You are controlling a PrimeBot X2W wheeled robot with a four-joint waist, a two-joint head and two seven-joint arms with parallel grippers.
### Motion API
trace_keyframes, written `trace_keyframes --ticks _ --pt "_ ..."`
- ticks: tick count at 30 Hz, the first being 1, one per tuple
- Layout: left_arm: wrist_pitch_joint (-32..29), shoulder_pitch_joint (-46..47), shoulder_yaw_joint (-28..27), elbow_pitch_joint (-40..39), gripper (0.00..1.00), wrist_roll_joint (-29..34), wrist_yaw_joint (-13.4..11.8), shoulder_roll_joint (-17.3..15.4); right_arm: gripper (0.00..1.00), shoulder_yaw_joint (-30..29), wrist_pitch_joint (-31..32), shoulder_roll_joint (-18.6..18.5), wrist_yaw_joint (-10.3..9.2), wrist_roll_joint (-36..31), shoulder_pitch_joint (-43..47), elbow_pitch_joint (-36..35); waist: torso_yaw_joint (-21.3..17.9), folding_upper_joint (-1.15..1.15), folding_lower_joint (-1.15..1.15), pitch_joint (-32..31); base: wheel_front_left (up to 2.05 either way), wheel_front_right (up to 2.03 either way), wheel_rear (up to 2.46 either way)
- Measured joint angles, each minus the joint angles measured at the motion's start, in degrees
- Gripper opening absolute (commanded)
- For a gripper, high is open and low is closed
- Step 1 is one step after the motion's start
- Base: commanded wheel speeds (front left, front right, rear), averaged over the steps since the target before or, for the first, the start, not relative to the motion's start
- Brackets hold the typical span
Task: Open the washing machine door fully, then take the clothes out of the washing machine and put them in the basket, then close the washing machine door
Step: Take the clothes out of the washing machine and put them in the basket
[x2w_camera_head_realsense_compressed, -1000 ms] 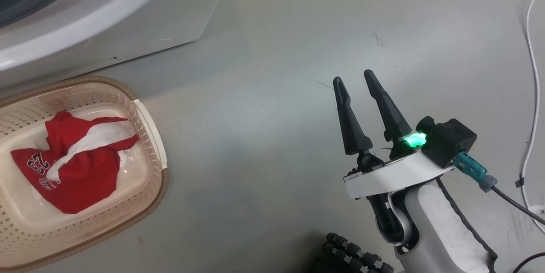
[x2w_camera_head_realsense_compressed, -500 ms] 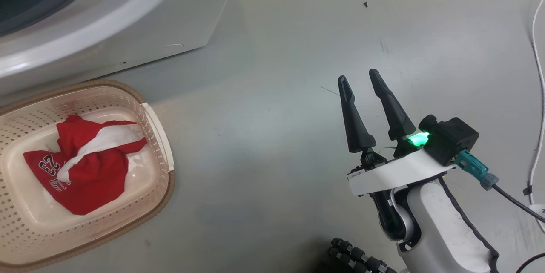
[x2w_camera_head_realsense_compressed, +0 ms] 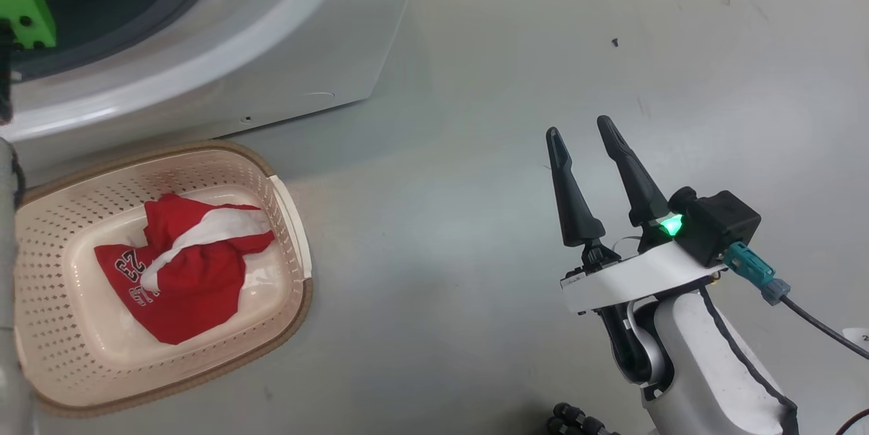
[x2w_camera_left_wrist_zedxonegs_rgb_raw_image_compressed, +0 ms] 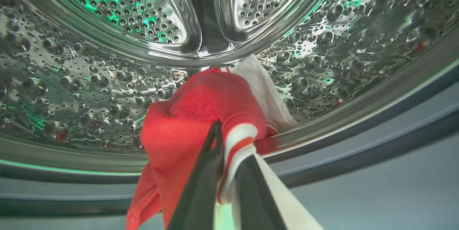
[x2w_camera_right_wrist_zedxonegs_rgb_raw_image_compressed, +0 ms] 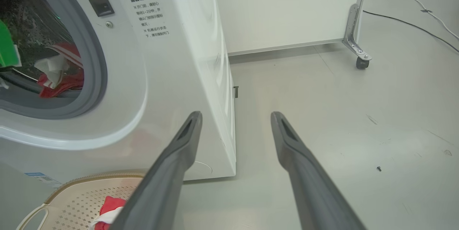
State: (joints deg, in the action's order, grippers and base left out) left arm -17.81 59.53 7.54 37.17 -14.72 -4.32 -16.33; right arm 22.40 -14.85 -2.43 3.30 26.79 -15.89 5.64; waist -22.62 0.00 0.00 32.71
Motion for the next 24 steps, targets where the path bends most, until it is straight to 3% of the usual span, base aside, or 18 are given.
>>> trace_keyframes --ticks 24 --pt "25.82 -15.63 -1.0 -7.01 0.0 -3.93 -0.45 11.32 1.0 -5.16 0.0 -0.57 0.08 -6.36 5.81 3.23 8.63 0.0 0.0 -11.32 0.0 0.0 0.0"
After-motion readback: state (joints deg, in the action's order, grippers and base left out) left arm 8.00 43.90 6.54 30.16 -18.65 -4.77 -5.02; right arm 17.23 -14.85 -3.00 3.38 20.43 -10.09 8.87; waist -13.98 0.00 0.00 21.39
